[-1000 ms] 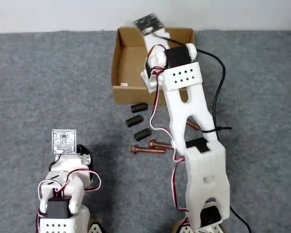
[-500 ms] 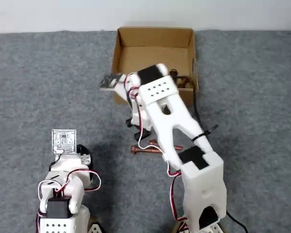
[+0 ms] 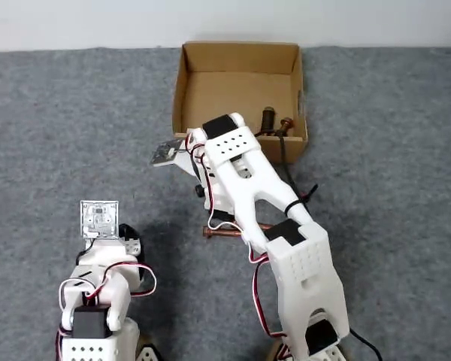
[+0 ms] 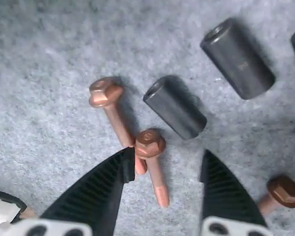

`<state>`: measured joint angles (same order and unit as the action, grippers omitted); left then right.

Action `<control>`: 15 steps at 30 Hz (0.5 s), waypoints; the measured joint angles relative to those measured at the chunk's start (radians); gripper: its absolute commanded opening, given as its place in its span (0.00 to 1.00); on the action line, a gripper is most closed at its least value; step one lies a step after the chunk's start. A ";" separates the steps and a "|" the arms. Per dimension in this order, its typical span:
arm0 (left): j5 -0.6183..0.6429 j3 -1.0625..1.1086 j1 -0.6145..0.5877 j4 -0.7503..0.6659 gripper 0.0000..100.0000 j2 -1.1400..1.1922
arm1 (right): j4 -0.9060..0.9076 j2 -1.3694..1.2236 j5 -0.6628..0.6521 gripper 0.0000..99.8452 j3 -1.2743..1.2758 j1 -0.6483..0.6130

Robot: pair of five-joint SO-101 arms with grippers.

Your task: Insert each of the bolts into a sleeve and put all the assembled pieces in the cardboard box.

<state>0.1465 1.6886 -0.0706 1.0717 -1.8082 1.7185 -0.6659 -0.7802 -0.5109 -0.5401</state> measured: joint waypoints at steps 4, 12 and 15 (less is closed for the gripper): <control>0.000 0.000 0.000 0.000 0.00 0.000 | -0.029 0.000 0.000 0.24 0.000 -0.009; 0.000 0.000 -0.025 -0.011 0.00 0.000 | -0.106 -0.029 0.000 0.24 0.000 -0.048; 0.000 0.000 -0.029 -0.017 0.00 0.000 | -0.124 -0.080 0.000 0.21 0.000 -0.051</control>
<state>0.1465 1.6886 -0.0997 1.0549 -1.8082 1.5942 -0.7457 -0.7802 -0.5109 -0.5907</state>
